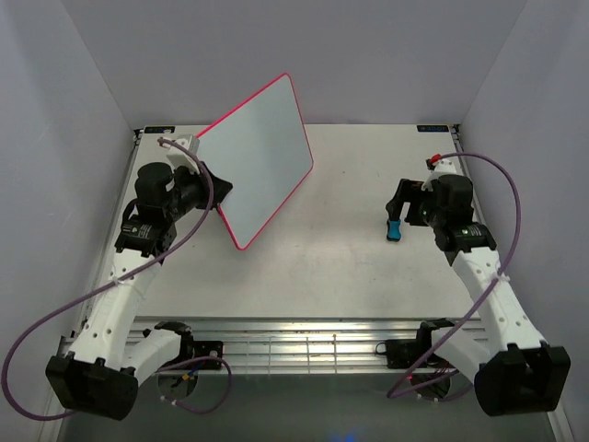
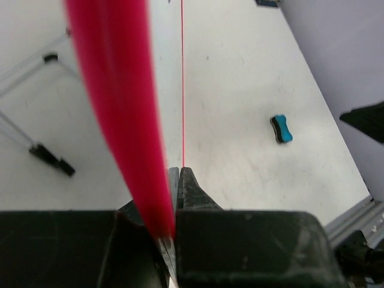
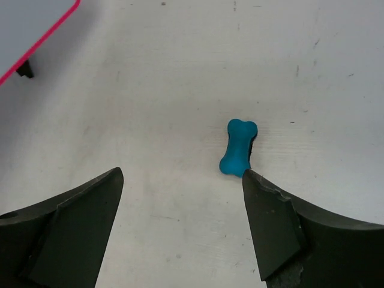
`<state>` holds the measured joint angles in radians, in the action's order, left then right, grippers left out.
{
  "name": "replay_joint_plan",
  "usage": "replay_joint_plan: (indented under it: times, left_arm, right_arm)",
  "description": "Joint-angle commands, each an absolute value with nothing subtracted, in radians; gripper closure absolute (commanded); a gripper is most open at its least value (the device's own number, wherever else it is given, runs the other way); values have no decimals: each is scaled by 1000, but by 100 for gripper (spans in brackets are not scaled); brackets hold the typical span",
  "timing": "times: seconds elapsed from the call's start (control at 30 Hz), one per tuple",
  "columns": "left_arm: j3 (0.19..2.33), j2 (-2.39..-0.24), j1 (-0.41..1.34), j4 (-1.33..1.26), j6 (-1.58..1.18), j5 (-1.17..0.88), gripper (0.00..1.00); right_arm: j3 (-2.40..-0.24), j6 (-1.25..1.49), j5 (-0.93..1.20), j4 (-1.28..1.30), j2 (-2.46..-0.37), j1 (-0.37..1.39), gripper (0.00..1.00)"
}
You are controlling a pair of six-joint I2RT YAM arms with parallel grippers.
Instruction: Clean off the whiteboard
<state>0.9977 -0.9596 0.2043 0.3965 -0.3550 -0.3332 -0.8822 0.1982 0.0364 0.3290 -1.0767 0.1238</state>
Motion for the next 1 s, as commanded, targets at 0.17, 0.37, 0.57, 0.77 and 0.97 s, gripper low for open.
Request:
replay_joint_plan:
  times: [0.17, 0.37, 0.57, 0.77, 0.97]
  left_arm:
    - [1253, -1167, 166, -113, -125, -554, 100]
    - [1299, -1271, -86, -262, -215, -800, 100]
    - [1368, -1382, -277, -288, -273, -1110, 100]
    - [1255, -1350, -313, -304, -206, -1103, 100]
    - [1192, -1361, -324, -319, -175, -1160, 100]
  right_arm:
    - [-770, 158, 201, 344, -858, 118, 13]
    - [-753, 146, 288, 312, -812, 118, 10]
    - [-732, 146, 305, 281, -744, 120, 5]
    - [-741, 147, 336, 284, -744, 120, 10]
    - [-739, 141, 356, 288, -770, 121, 10]
